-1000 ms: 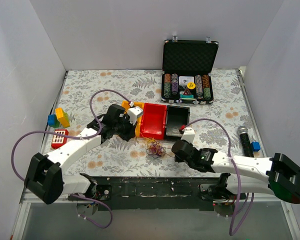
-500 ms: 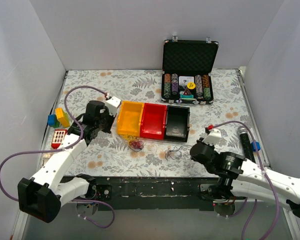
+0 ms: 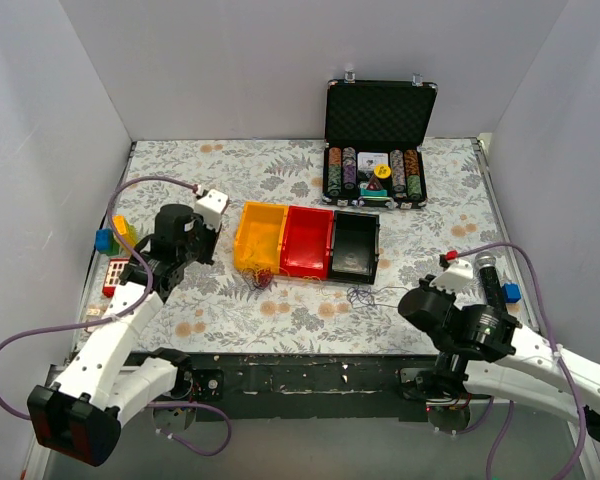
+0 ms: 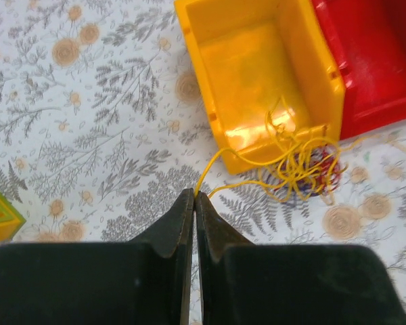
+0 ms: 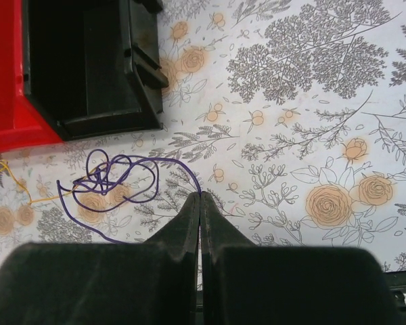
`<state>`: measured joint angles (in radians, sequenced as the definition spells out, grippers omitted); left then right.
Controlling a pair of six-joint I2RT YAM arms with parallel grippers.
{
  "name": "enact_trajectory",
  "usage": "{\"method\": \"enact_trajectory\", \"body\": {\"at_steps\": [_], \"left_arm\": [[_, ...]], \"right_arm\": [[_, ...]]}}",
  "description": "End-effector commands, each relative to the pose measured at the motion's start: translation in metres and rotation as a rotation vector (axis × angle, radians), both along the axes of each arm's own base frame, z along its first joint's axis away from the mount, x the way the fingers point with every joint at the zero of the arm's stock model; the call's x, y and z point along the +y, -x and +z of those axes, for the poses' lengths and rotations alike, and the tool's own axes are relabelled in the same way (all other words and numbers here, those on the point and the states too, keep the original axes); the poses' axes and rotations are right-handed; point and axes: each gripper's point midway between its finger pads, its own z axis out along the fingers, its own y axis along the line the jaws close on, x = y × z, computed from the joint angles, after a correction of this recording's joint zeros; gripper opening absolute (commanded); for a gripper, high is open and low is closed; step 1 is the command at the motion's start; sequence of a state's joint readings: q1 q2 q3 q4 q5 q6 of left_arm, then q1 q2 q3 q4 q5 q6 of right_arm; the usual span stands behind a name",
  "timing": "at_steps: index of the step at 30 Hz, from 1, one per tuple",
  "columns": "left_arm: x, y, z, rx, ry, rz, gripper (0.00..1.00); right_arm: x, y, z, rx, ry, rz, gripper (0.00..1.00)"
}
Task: Untangle the cables
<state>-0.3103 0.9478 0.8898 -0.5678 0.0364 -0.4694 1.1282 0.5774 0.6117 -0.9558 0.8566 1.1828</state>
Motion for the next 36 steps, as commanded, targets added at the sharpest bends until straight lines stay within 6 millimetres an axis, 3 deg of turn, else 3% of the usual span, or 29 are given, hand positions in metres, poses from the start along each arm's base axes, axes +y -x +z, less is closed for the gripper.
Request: {"method": "enact_trajectory", "body": {"at_steps": [1,5,10,15,21,32,36], "left_arm": [[0.031,0.008,-0.040,0.021,-0.169,0.049,0.00],[0.052,0.011,-0.071,0.041,-0.266,0.085,0.00],[0.066,0.009,-0.091,0.061,-0.326,0.119,0.00],[0.078,0.009,-0.107,0.077,-0.379,0.137,0.00],[0.084,0.010,-0.119,0.095,-0.413,0.139,0.00],[0.087,0.012,-0.131,0.101,-0.446,0.111,0.00],[0.082,0.011,-0.134,0.113,-0.425,0.099,0.00]], "right_arm": [[-0.027,-0.005,0.039,-0.098,-0.045,-0.110,0.01],[-0.057,-0.001,0.063,-0.149,-0.099,-0.207,0.01],[-0.081,-0.001,0.103,-0.254,-0.152,-0.232,0.01],[-0.096,-0.003,0.139,-0.330,-0.136,-0.229,0.01],[-0.135,0.003,0.189,-0.456,-0.158,-0.281,0.01],[-0.181,0.016,0.227,-0.549,-0.181,-0.333,0.01],[-0.170,0.011,0.239,-0.585,-0.175,-0.291,0.01]]}}
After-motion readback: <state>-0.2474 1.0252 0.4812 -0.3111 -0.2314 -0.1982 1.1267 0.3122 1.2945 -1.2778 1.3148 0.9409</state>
